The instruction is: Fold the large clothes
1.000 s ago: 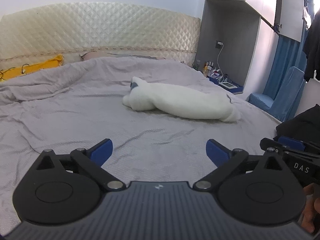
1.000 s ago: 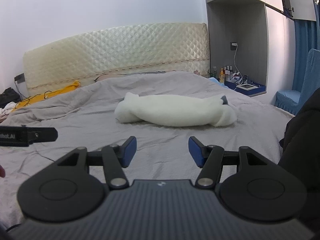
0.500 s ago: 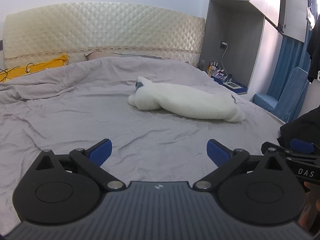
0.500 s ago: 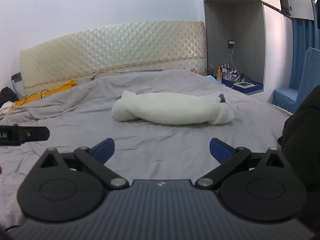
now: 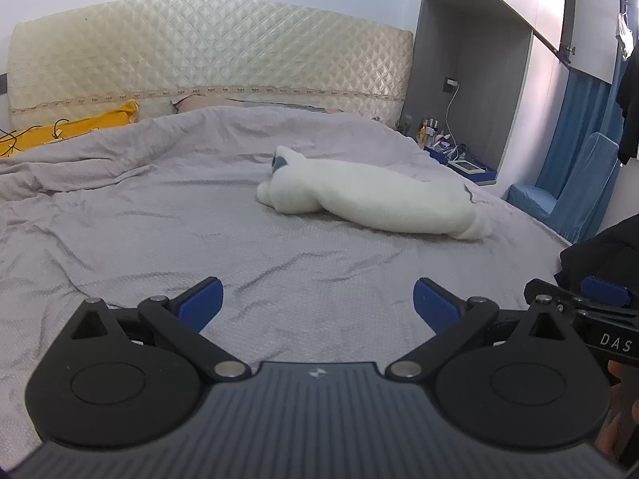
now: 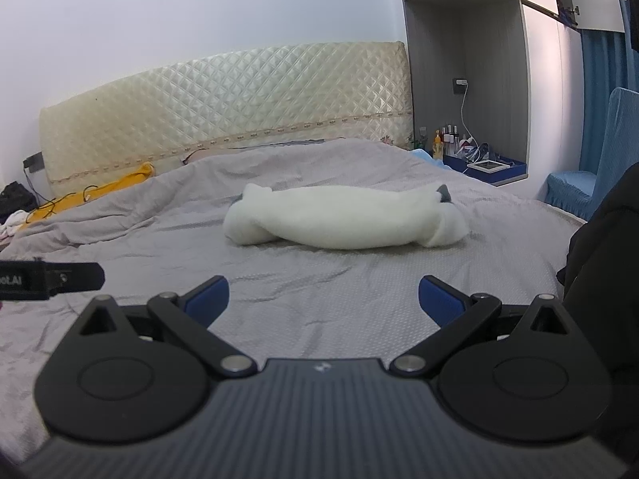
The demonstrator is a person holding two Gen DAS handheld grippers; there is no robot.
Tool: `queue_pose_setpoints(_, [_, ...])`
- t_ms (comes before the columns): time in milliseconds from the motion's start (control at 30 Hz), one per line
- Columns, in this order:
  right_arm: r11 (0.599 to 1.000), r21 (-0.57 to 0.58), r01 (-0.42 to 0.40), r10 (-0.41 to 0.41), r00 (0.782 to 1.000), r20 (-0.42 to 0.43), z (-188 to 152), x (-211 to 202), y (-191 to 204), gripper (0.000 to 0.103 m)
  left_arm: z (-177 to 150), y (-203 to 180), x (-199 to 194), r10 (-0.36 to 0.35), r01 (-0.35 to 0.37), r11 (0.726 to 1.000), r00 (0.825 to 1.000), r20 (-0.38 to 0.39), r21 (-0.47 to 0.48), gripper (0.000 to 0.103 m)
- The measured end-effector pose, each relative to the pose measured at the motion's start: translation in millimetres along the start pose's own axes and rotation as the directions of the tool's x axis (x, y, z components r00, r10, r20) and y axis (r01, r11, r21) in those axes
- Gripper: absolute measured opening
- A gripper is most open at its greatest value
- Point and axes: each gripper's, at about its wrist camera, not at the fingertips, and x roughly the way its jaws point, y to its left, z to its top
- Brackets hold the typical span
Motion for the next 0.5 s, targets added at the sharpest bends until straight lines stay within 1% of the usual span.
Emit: queue_pose_setpoints(500, [1.000, -0.001, 0.001, -0.001, 1.000, -0.002, 0.1, 0.3, -0.7, 0.103, -3.2, -0.3, -5.8, -0.006, 0.006, 1.000, 1.000, 0.021, 0.004, 0.103])
